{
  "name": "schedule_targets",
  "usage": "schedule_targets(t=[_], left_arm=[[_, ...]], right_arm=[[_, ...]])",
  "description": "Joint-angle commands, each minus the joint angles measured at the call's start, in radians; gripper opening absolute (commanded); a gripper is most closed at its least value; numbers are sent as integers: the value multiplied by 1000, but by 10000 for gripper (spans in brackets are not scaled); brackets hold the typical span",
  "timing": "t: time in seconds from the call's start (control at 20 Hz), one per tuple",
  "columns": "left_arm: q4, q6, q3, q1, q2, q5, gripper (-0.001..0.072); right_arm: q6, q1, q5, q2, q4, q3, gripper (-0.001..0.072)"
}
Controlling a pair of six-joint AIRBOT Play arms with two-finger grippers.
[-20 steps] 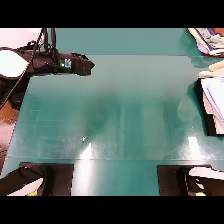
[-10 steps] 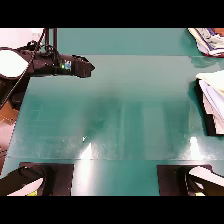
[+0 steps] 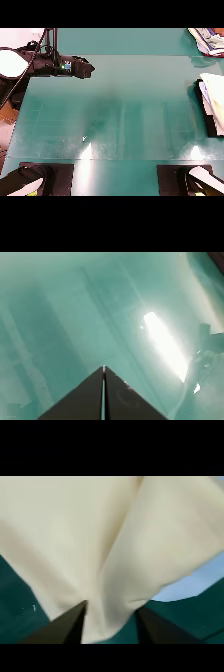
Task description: Fold the shirts.
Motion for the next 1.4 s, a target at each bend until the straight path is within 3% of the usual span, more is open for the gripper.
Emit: schedule_targets(t=[0.0,0.15,0.4,0.55,0.6,0.85,1.35], left_arm=[[0,5,0,0,-1,-1,28],[0,5,0,0,-1,-4,28],[0,5,0,0,0,-1,28],[-3,-3,0,0,0,-6,28],[-3,-2,0,0,0,-5,28],[-3,-2,0,0,0,18,28],[-3,-2,0,0,0,35,28]], right_arm=[[20,0,-4,7,-86,13,498],[40,0,-18,7,-80,111,498],[53,90,-51,8,373,267,492],[53,278,-67,8,440,290,489],[53,343,-74,7,440,289,436],[2,608,-135,7,434,289,17],[0,690,-136,7,434,289,16]])
